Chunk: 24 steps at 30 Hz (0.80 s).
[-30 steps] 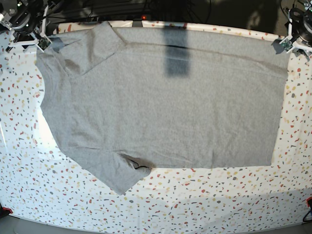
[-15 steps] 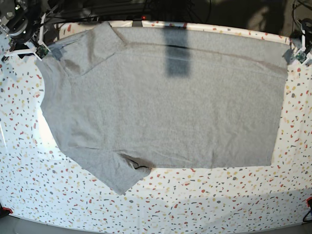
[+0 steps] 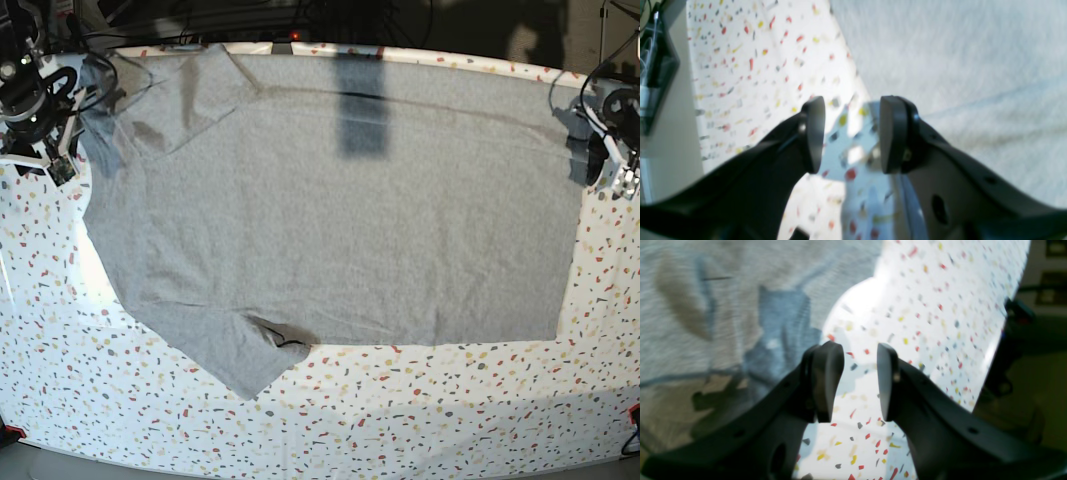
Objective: Fold the T-shirt properly
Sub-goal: 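Release the shirt and raise the right gripper toward the collar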
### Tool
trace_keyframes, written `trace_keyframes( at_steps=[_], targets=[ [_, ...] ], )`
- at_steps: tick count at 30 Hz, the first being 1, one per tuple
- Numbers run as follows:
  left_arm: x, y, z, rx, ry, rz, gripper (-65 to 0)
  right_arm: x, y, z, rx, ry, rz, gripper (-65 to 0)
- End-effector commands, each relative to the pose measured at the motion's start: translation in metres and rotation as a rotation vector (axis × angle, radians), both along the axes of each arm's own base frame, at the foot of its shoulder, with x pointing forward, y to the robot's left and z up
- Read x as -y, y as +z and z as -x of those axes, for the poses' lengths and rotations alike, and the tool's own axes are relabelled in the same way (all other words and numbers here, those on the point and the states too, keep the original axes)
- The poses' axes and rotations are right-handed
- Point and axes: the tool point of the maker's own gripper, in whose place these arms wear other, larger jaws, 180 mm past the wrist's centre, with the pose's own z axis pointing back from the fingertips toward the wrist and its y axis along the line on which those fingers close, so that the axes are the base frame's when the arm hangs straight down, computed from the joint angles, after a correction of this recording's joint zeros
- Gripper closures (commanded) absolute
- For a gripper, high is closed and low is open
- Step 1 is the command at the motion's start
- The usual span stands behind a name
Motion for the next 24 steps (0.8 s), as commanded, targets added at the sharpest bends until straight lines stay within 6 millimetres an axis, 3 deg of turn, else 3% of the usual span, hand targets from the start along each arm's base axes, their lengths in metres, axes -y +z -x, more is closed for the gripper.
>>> trace_keyframes(
  at_steps=[1,6,12,20,24],
  targets=[
    [-0.001,0.019,-0.015,0.074,-0.002,0.007,-26.0,0.0,0.019,-0.018,0.079,0.006,0.005,-21.7],
    [0.013,0.039,-0.041,0.196,0.065,0.143,-26.0,-0.011,0.046,-0.055,0.231,-0.047,-0.115,-21.7],
    [0.016,0.05,-0.049,0.274,0.087,0.185,-26.0,-0.026,0.07,-0.087,0.359,-0.08,-0.259,-21.7],
    [0.015,0.047,-0.048,0.259,0.092,0.182,-26.0,-0.024,0.067,-0.1,0.342,-0.061,-0.289,-21.7],
    [0.015,0.046,-0.047,0.255,0.093,0.181,-26.0,-0.055,0.05,-0.088,0.181,0.188,-0.211,-21.6]
  ],
)
